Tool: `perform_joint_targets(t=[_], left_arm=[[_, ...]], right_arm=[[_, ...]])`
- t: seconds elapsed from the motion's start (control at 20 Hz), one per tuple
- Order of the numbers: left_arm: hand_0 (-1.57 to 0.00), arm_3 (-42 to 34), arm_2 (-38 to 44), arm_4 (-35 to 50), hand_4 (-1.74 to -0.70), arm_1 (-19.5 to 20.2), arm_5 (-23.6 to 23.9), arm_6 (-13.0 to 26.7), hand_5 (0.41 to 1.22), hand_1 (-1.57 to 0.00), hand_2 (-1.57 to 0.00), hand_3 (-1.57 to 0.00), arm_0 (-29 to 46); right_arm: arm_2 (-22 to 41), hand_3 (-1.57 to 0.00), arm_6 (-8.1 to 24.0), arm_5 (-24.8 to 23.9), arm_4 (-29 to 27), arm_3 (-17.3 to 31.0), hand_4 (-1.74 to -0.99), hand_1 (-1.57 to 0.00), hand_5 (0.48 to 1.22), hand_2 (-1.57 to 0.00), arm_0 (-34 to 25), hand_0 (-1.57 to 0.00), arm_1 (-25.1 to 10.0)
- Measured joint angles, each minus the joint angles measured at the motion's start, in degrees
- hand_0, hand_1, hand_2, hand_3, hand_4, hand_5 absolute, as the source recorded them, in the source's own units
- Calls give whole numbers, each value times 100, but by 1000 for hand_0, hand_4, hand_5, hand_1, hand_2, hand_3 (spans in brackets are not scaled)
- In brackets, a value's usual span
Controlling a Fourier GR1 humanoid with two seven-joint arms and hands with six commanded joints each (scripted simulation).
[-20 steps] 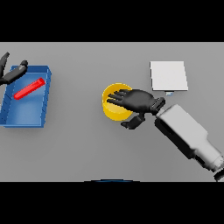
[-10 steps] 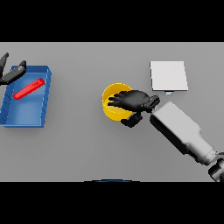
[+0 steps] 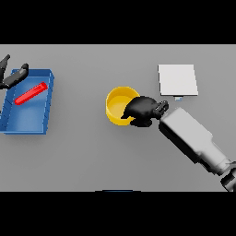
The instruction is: Pick up the red beaker and tilt it to pour out 1 green nut into yellow bowl. Pick up the yellow bowl and place it on the metallic measuring scale.
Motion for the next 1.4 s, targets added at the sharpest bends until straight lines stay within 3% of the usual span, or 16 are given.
perform_joint_targets(t=[0.1,0.2,0.4,0.55,0.65,0.9,1.05,1.4], left_arm=[[1,81,13,-31,-785,48,-12,-31,712,1,1,1,-3],[1,4,14,18,-786,19,-23,-23,704,1,1,1,24],[1,-96,-5,2,-774,40,-8,-28,706,1,1,1,86],[1,-79,-11,-1,-776,55,-37,40,702,1,1,1,30],[1,-6,35,47,-782,56,-63,-42,702,1,1,1,12],[1,-23,72,144,-800,10,-88,11,704,1,1,1,-2],[1,-91,95,186,-820,12,-83,63,717,1,1,1,25],[1,-331,124,277,-849,2,-50,344,746,1,1,1,100]], right_arm=[[-14,-1171,133,105,-2,-7,-1698,-1446,1193,-1330,-45,-1451,17],[-27,-1198,68,105,-28,-65,-1714,-1491,1203,-1362,-45,-1494,-58],[-140,-1165,193,385,-162,-436,-1730,-1538,1214,-1447,-93,-1540,-203],[-282,-1153,403,545,-240,-667,-1735,-1554,1217,-1491,-90,-1555,-373],[-373,-1215,481,639,-282,-930,-1737,-1560,1219,-1433,-77,-1561,-554],[-591,-1179,762,650,-326,-1249,-1740,-1567,1219,-1520,-9,-1520,-815],[-816,-1183,921,732,-393,-1221,-1740,-1569,1220,-1487,-145,-1545,-988],[-1237,-1154,630,-140,-221,-215,-1741,-1571,1221,-1548,-506,-1565,-1328]])
